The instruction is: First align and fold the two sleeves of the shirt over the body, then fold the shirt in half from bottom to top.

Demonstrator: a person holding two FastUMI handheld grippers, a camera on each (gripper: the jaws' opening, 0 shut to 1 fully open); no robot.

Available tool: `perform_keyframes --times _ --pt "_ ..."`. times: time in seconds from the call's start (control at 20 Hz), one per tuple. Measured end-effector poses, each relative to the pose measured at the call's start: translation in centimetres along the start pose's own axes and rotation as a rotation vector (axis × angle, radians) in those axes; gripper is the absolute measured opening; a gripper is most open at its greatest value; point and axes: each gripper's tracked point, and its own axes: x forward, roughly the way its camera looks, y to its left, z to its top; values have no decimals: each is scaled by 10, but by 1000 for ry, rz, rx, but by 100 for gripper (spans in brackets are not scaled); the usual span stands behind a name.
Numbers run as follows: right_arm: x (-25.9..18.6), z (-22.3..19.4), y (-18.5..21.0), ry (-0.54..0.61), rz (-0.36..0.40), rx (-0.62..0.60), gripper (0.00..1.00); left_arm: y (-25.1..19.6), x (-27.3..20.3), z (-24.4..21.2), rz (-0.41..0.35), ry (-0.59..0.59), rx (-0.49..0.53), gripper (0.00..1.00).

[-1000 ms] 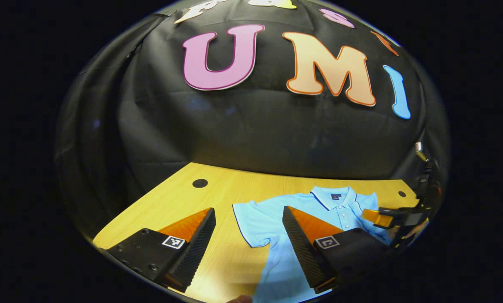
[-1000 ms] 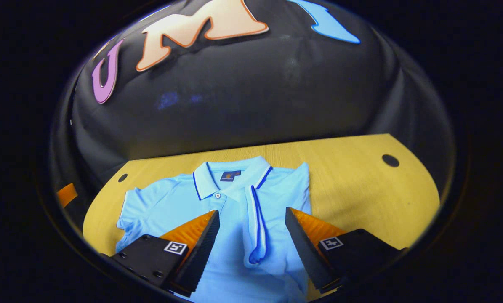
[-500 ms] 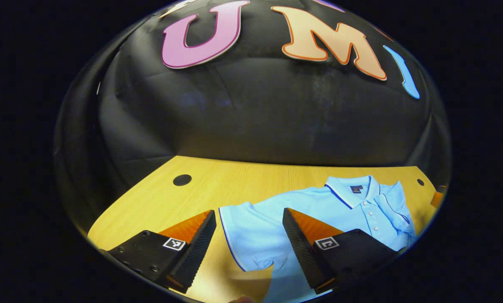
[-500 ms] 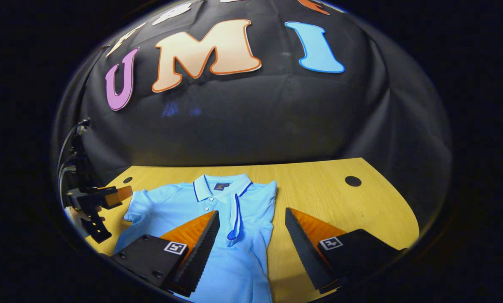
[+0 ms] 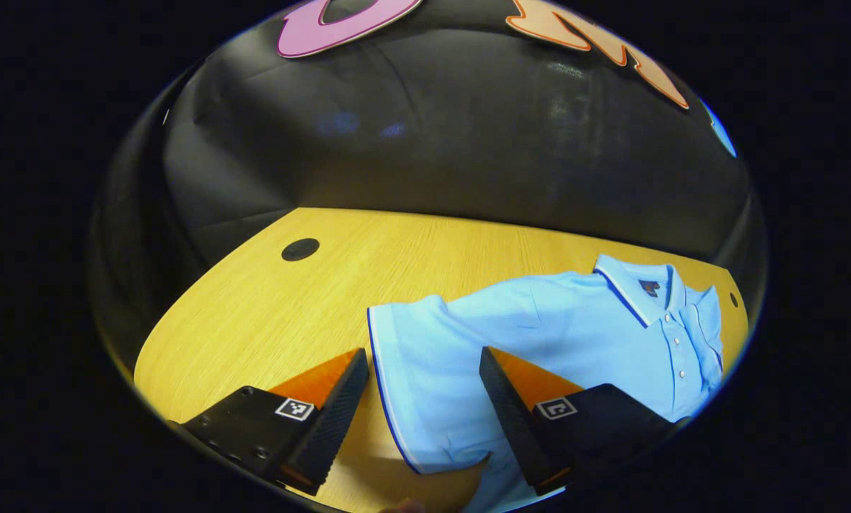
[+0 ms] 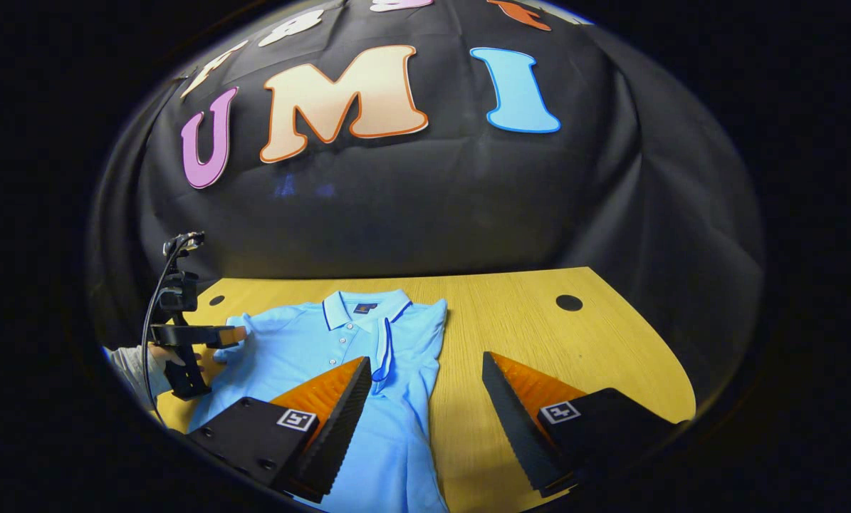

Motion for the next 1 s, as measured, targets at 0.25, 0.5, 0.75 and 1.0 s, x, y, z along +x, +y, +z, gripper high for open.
perform_keyframes --times 0.25,0.5,0.75,1.0 --pt "-11 -1 -12 -1 -13 50 98 -28 0 -3 -95 18 -3 36" --pt "-23 -5 -28 8 -32 57 98 -40 -4 7 -100 -11 -27 0" --pt "-35 -6 -27 4 -26 48 94 -117 -38 38 -255 -47 -3 0" --pt "-40 -13 -18 15 -21 49 94 -194 -46 28 -367 -20 81 0"
